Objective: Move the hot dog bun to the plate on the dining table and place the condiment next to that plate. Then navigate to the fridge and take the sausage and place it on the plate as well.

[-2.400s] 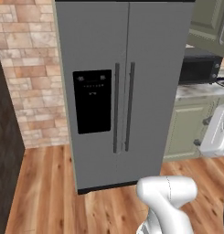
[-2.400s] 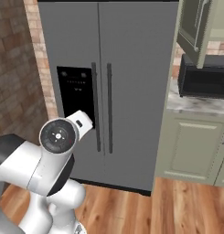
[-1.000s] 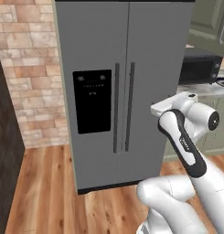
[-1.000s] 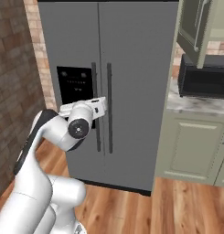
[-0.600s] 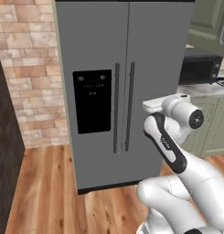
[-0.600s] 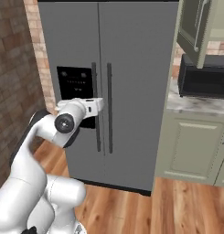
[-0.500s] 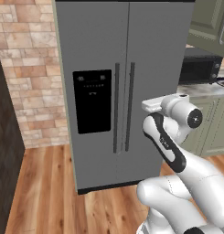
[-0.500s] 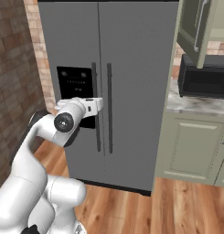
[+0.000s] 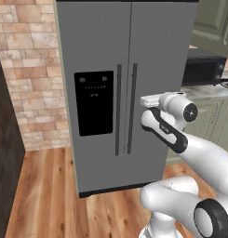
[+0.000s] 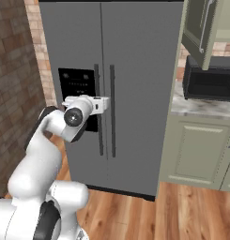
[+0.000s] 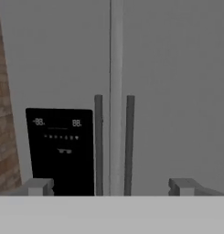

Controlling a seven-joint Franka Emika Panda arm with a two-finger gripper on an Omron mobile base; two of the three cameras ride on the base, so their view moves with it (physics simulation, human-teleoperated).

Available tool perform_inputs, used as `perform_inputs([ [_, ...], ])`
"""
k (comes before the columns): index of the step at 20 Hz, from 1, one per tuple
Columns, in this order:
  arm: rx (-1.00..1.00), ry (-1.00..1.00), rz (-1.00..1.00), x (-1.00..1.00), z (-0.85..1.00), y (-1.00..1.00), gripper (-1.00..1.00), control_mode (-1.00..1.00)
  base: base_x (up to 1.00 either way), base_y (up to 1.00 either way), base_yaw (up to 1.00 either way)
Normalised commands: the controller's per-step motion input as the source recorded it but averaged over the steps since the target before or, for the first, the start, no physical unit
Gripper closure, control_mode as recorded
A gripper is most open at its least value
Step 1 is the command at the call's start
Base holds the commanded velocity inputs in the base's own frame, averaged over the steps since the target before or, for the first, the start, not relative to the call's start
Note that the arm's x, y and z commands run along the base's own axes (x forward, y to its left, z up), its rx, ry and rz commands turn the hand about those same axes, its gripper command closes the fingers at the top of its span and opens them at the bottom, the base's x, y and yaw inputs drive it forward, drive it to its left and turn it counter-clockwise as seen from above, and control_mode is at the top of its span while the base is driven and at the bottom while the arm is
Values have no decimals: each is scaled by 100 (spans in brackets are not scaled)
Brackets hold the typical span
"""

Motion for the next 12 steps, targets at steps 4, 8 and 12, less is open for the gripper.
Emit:
perform_inputs([
  [4,1,-8,0,39,-32,0,-100,-100,0,0,0],
  [8,0,-13,-4,46,-41,0,-100,-100,0,0,0],
  [12,2,-10,-8,53,-35,0,-100,-100,0,0,0],
])
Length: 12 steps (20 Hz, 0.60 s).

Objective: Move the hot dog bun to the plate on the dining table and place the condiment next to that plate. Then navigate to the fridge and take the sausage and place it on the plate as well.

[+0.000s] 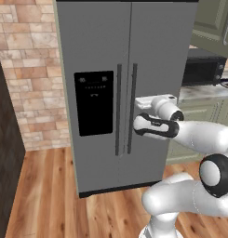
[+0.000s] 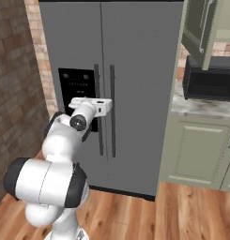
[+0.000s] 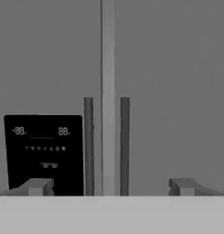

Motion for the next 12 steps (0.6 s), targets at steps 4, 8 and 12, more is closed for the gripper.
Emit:
perform_inputs([
  [4,5,-3,-11,60,-17,0,-100,-100,0,0,0],
  [8,10,0,-9,50,-1,-1,-100,-100,0,0,0],
  [12,8,0,0,37,1,0,-100,-100,0,0,0],
])
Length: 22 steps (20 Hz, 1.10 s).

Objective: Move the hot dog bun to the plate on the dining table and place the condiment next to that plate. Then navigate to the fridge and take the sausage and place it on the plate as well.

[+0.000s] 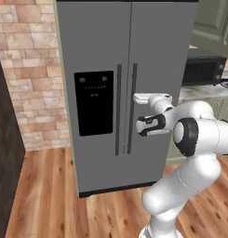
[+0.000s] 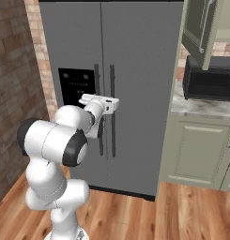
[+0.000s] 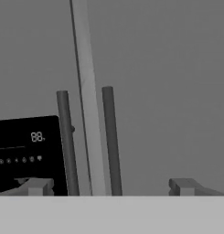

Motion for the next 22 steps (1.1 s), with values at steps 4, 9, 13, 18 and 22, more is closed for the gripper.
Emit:
perform_inputs([
  [4,1,0,0,35,1,5,-100,-100,0,0,0],
  [9,0,-1,0,36,-1,21,-100,-100,0,0,0],
  [13,0,-2,0,52,-5,33,-100,-100,0,0,0],
  [18,0,0,-1,56,0,21,-100,-100,0,0,0],
  [22,0,-1,-5,51,-2,0,-100,-100,0,0,0],
])
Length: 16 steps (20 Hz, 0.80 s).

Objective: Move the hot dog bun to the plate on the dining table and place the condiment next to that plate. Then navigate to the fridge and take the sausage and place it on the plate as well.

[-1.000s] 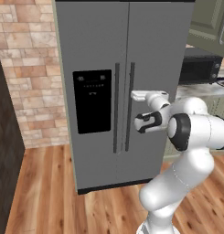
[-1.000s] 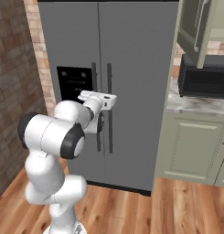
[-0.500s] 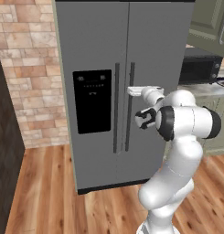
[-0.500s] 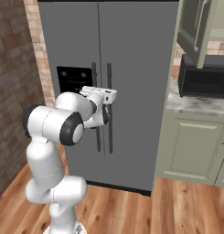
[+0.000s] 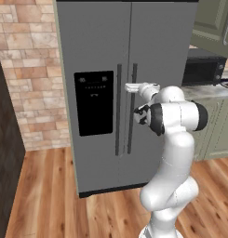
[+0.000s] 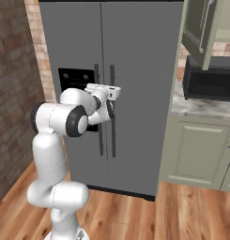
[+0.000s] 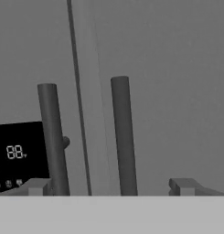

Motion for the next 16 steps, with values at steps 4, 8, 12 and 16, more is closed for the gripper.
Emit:
perform_inputs([
  [4,0,-2,-10,58,-4,0,-100,-100,0,0,0],
  [8,0,0,-7,70,-6,0,-100,-100,0,0,0],
  [12,0,0,-1,69,-8,0,-100,-100,0,0,0],
  [16,0,0,0,62,-10,0,-100,-100,0,0,0],
])
